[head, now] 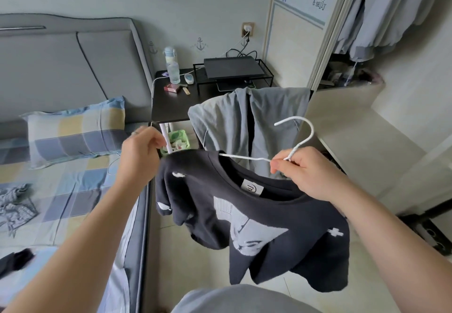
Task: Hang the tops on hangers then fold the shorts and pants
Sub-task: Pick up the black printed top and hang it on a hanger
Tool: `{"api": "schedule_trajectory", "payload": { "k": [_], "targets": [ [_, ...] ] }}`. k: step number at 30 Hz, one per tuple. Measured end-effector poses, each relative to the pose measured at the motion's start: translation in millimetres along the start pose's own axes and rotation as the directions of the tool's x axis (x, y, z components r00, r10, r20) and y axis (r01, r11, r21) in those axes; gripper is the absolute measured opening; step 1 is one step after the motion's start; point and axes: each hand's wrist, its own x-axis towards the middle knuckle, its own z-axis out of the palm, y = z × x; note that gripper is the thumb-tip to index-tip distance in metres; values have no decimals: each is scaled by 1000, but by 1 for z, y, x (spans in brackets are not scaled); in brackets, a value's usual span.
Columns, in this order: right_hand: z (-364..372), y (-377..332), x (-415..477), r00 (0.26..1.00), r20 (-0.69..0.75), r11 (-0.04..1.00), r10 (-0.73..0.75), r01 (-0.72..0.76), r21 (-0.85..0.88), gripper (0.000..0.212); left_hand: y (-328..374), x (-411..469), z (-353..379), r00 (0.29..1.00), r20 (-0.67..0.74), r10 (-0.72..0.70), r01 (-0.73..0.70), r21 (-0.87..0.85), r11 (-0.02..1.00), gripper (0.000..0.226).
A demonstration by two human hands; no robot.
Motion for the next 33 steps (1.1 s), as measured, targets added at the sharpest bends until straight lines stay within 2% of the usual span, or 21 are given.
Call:
{"api": "schedule_trajectory", "payload": {
  "k": [2, 3, 5, 7, 9, 13, 18, 22, 25, 28, 31, 33],
  "targets": [
    [6, 2, -4, 1000, -19, 1000, 0, 0, 0, 28, 7, 5, -9, 999, -25, -20, 17, -93, 995, 36],
    [9, 2, -5, 999, -43, 1000, -2, 2, 13, 27, 9, 7, -11, 999, 31, -37, 40, -129, 991, 33],
    [14, 2, -7, 997, -74, 999, 4, -2, 33, 27, 12, 5, -11, 964, 260, -46, 96, -181, 979, 23],
    [13, 2, -7, 996, -83, 999, 14, -10, 48, 27, 15, -5, -6, 889, 458, -24, 124, -190, 974, 17],
    [9, 2, -8, 997, -81, 998, 10, -4, 69, 27, 20, -19, 3, 859, 511, 27, 83, -192, 978, 20],
    [7, -2, -5, 998, -65, 996, -15, 21, 88, 24, 40, -33, 21, 884, 425, 193, -97, -237, 967, 17],
    [4, -7, 0, 998, -69, 989, 4, 7, 148, 24, 53, -29, 20, 925, 310, 220, -143, -252, 957, 14],
    [5, -9, 9, 999, -17, 995, -34, 36, 95, 22, 61, -29, 21, 922, 276, 273, -191, -289, 938, 18],
    [6, -2, 17, 1000, -5, 997, -17, 17, 72, 25, 60, -28, 23, 944, 238, 227, -150, -301, 942, 24],
    [1, 11, 18, 1000, -8, 993, 11, -10, 115, 8, 52, -25, 18, 964, 202, 173, -104, -312, 944, 35],
    [-15, 41, 11, 992, 86, 988, 96, -106, 114, 35, 38, -18, 6, 984, 151, 93, -46, -292, 955, 36],
    [-24, 61, 5, 952, 214, 960, 220, -250, 125, 31, 27, -10, -3, 993, 114, 36, -1, -288, 958, 37]
  ]
}}
